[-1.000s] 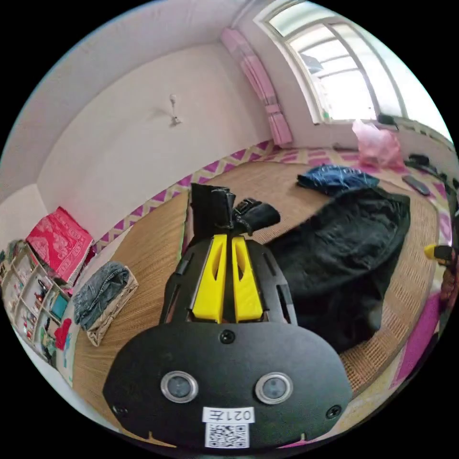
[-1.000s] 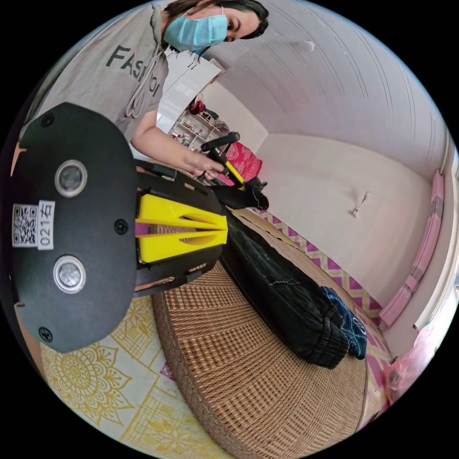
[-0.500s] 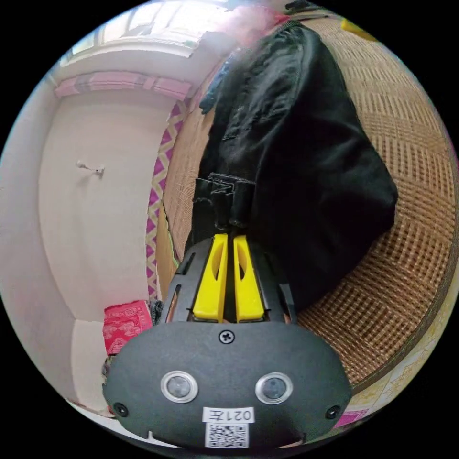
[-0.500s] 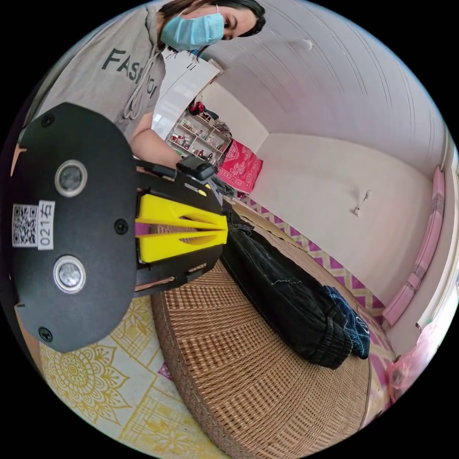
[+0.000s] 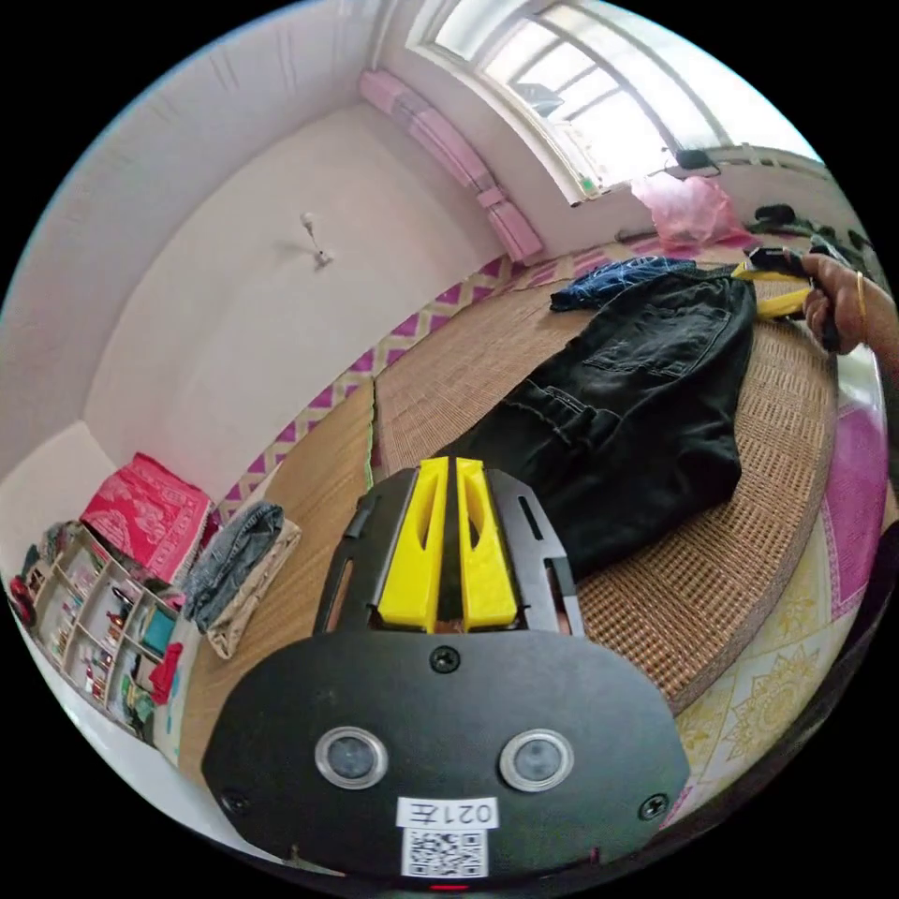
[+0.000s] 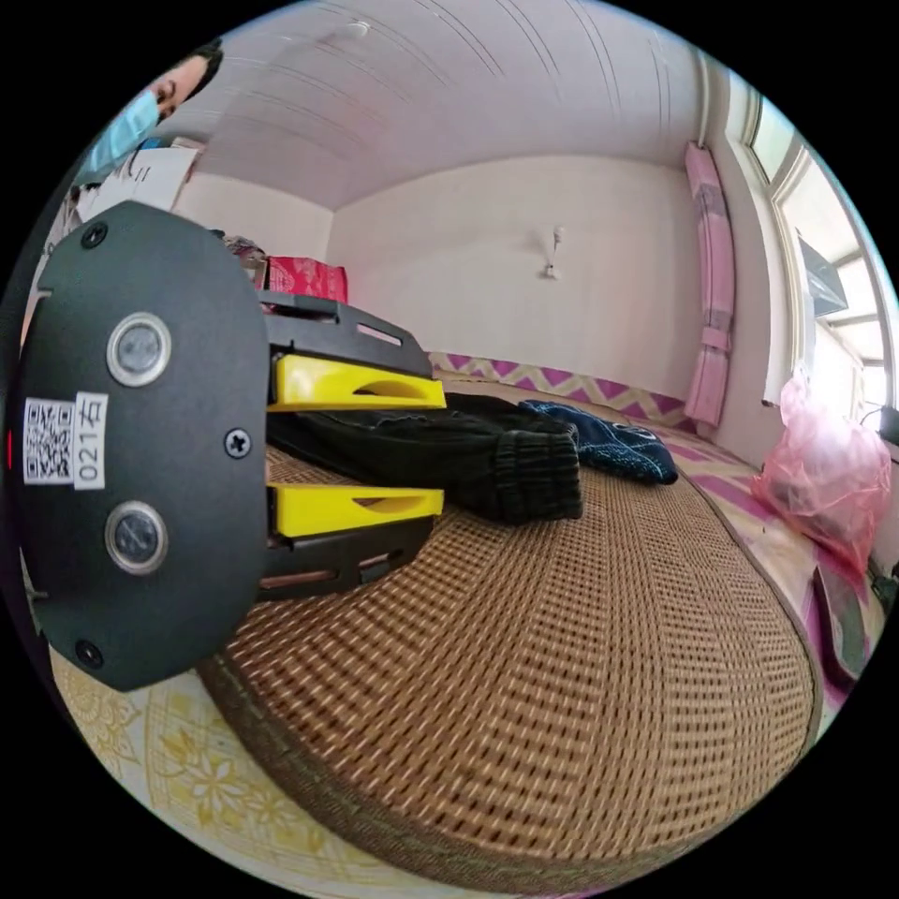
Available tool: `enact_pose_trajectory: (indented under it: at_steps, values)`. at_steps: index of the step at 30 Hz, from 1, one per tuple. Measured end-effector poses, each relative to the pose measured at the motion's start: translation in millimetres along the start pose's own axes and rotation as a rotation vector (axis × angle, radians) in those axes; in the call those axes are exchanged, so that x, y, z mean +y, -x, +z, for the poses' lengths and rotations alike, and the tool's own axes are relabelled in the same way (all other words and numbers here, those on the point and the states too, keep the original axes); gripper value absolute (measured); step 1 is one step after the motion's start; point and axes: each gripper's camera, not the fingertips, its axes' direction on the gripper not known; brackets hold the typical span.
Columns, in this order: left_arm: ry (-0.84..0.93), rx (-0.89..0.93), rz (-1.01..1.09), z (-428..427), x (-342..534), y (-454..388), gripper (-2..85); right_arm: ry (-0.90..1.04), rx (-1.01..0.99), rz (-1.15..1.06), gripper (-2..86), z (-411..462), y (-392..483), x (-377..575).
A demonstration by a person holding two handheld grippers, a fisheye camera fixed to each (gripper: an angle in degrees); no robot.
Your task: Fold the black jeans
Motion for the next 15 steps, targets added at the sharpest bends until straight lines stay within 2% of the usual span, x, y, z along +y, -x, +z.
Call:
enact_pose_trajectory:
  at_steps: [4, 6, 9, 11, 12, 14, 15]
  values:
    - [0.063, 0.188, -0.180, 28.8, 83.6, 38.9, -0.9, -0.013, -0.015, 0.043, 7.5, 27.9, 34.8, 13.0]
    - [0.099, 0.212, -0.215, 41.4, 122.0, 47.5, -0.9, -0.041, -0.012, -0.030, 5.8, 28.2, 80.6, 30.3]
    - [0.140, 0.265, -0.295, 60.2, 191.8, 61.8, -1.0, -0.070, 0.046, -0.317, 5.0, 40.7, 220.9, 83.8]
    - [0.161, 0.327, -0.355, 71.8, 233.0, 70.1, -1.0, -0.053, 0.085, -0.592, 4.9, 79.5, 355.5, 159.8]
    - [0.166, 0.367, -0.392, 78.9, 260.0, 73.5, -1.0, -0.040, 0.098, -0.667, 4.9, 93.3, 389.4, 183.8]
    - [0.170, 0.384, -0.439, 87.6, 297.8, 73.5, -1.0, 0.010, 0.163, -0.976, 5.0, 159.6, 512.5, 300.3]
    - [0.174, 0.379, -0.466, 93.0, 320.3, 70.7, -1.0, 0.022, 0.178, -1.049, 5.0, 178.2, 537.9, 333.6]
